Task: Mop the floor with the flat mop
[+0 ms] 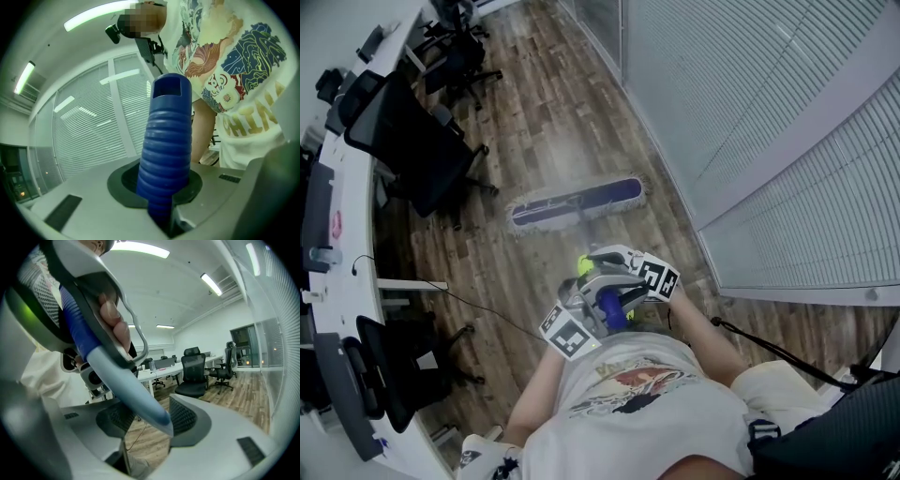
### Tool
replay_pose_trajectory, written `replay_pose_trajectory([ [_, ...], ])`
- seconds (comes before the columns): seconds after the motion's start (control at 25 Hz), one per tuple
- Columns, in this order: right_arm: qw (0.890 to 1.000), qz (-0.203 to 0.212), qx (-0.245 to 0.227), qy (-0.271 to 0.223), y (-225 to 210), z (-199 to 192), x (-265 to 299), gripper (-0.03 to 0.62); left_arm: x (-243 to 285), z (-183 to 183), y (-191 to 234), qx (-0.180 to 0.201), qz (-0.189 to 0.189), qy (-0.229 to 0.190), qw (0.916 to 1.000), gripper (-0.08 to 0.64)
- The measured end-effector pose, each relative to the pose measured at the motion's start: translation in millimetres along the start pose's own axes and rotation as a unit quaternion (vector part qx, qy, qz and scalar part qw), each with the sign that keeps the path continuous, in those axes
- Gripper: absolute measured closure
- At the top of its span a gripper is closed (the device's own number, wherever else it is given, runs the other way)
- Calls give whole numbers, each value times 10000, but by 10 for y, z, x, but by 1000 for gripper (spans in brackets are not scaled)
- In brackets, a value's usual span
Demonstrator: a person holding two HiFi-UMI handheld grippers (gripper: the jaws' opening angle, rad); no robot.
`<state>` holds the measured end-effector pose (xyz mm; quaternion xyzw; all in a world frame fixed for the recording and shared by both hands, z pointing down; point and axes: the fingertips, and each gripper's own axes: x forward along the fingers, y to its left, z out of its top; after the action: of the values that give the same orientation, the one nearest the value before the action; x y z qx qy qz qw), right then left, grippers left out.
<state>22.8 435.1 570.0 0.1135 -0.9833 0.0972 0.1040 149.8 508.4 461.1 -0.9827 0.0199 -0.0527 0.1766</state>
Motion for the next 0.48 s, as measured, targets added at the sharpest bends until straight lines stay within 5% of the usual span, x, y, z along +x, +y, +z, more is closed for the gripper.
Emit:
replay_pose_trajectory([
  [0.48,9997,171,64,-175,-477,396,282,396,-224,12,757,-38,330,-167,9993,523],
])
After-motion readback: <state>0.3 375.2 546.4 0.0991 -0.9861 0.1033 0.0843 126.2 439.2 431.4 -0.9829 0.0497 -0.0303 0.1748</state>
